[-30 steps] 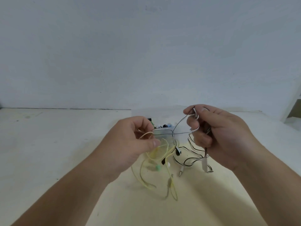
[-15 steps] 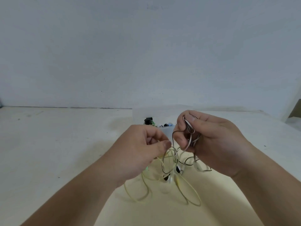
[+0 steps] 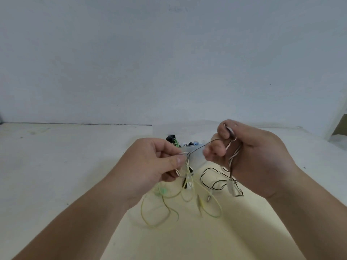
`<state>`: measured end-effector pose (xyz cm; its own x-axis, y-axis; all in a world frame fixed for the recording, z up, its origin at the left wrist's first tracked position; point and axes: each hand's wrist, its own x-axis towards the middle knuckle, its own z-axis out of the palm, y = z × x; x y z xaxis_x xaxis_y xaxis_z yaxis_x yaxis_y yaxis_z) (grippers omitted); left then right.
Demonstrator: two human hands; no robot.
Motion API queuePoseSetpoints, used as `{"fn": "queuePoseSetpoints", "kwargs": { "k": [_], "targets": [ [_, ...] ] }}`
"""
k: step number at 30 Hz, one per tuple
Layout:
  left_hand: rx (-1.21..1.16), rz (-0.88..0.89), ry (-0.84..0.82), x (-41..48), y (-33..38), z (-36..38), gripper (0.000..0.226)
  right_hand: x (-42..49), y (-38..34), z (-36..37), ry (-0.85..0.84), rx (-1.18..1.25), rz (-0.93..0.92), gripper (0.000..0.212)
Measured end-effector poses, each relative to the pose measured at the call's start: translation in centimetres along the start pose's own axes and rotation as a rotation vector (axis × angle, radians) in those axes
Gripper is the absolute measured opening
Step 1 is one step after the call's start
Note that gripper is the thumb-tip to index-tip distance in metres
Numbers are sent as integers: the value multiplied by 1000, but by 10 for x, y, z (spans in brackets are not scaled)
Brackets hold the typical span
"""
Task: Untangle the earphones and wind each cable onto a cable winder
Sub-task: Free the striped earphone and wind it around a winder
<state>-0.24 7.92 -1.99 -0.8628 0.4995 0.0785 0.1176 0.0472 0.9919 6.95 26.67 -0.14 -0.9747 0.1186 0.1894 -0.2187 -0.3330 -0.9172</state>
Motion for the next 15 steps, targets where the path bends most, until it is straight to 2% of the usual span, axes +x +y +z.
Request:
{"fn": "queuePoseSetpoints", "kwargs": {
  "k": [3, 9, 11, 15],
  "targets": [
    [-165, -59, 26, 1, 5, -3, 7, 1, -4, -3, 63, -4, 90, 32],
    [-397, -95, 59, 2, 6, 7, 9, -1, 7, 2, 47, -395, 203, 26],
    [-467, -82, 61, 1, 7, 8, 9, -1, 10, 2, 28, -487, 209, 33],
    [-543, -69, 31, 1, 10, 6, 23, -2, 13, 2, 23, -657, 219, 32]
  ]
}}
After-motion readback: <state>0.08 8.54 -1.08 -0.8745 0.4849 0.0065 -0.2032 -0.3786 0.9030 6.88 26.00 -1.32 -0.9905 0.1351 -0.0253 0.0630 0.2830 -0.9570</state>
